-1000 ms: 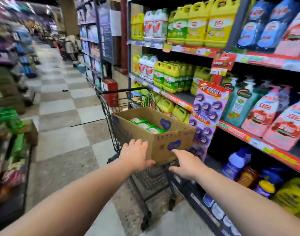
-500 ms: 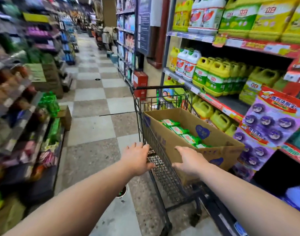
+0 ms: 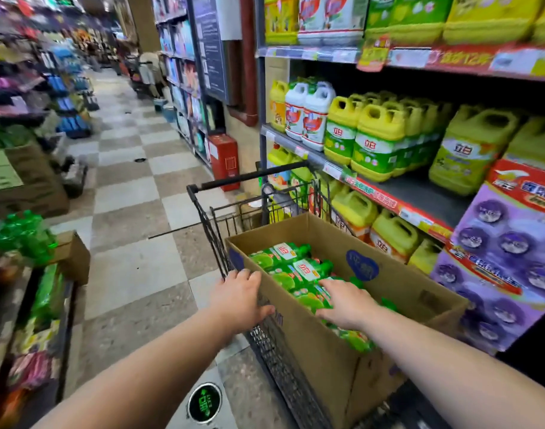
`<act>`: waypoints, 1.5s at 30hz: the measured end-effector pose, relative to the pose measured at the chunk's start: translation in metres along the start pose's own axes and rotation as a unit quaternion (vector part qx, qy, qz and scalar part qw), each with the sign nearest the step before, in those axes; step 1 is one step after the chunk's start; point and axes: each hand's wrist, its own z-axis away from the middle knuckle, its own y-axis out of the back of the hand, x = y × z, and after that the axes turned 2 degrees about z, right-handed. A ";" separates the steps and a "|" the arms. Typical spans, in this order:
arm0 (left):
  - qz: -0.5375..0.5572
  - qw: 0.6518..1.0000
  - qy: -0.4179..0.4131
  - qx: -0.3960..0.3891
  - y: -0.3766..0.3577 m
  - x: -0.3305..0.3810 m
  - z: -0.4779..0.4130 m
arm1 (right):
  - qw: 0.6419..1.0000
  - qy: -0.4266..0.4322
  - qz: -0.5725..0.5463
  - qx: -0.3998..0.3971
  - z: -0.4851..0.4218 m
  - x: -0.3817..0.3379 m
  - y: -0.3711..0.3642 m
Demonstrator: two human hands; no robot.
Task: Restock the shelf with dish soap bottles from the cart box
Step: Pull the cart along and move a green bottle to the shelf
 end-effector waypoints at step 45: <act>0.208 0.808 -0.204 -0.513 -0.178 0.158 -0.250 | 0.487 -0.589 -0.645 -0.009 -0.119 0.144 -0.131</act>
